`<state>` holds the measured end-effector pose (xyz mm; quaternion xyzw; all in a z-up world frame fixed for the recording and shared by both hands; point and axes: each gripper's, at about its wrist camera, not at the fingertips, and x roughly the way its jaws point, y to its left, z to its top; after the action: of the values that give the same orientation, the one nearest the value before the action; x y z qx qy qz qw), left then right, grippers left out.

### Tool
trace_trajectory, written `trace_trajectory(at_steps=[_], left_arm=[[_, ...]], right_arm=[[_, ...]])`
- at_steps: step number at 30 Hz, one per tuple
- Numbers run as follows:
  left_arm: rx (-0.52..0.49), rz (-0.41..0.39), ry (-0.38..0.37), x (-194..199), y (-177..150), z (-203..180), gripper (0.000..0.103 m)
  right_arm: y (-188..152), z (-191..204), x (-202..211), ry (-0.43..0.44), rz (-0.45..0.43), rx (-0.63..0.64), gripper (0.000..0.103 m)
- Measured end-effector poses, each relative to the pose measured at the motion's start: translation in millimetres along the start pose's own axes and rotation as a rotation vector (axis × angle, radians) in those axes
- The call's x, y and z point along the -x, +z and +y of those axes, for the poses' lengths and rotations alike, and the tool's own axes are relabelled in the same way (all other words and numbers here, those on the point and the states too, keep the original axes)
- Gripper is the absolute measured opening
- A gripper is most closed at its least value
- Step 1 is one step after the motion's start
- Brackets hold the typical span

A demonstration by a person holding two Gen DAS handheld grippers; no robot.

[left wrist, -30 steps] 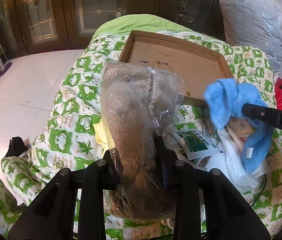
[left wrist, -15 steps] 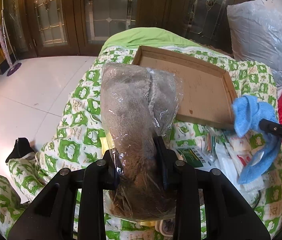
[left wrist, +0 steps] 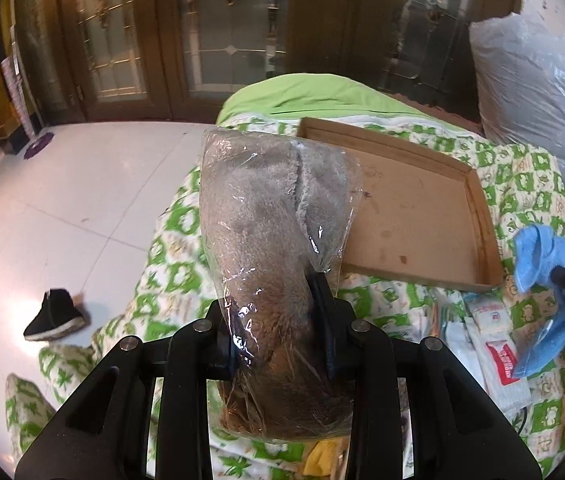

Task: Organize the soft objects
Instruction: 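Lift the blue towel with the right tool and lower it into the cardboard tray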

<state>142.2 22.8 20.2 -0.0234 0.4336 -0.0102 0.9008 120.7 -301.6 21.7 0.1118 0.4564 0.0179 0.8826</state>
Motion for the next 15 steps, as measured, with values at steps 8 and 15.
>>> trace_trajectory(at_steps=[8, 15], left_arm=[[-0.006, 0.02, -0.007, -19.2, 23.3, -9.6, 0.029], [0.009, 0.019, -0.02, -43.6, 47.9, -14.0, 0.029]], right_arm=[[32.0, 11.6, 0.3, 0.033, -0.072, -0.057, 0.03], [69.0, 27.1, -9.1, 0.079, -0.159, -0.117, 0.03]])
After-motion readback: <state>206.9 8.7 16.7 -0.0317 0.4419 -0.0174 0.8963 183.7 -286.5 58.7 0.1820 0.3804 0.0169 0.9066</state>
